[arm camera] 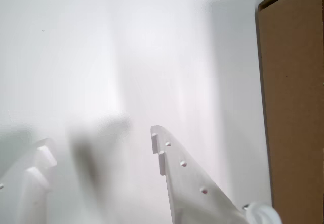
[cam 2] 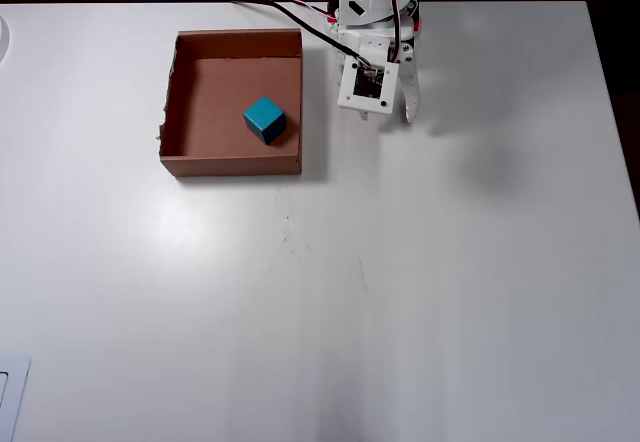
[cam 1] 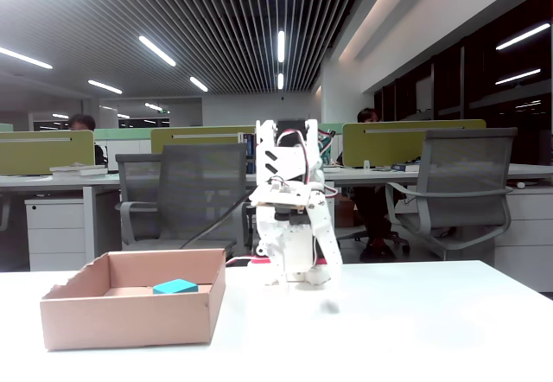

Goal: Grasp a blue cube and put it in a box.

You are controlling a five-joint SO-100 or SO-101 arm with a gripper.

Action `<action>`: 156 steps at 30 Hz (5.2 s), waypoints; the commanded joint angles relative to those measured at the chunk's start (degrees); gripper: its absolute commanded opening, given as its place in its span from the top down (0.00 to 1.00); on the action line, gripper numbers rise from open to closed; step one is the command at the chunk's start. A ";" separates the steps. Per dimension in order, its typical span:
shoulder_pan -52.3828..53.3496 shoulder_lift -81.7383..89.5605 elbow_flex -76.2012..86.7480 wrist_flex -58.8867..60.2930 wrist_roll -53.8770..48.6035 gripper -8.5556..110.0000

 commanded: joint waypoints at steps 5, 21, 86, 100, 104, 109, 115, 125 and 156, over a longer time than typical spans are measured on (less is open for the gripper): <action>0.09 0.00 -0.35 0.09 0.09 0.72; 0.09 0.00 -0.35 0.09 0.09 0.72; -0.35 0.00 -0.35 0.62 0.09 0.72; 10.28 0.09 -0.35 -18.90 0.09 0.72; 12.92 0.09 -0.35 -22.94 -0.26 0.72; 17.49 0.09 -0.35 -26.63 -0.44 0.72; 21.88 0.18 -0.35 -23.91 -0.44 0.72; 30.32 0.26 -0.35 -19.78 -0.44 0.72; 42.01 3.08 -0.35 -9.84 -0.35 0.72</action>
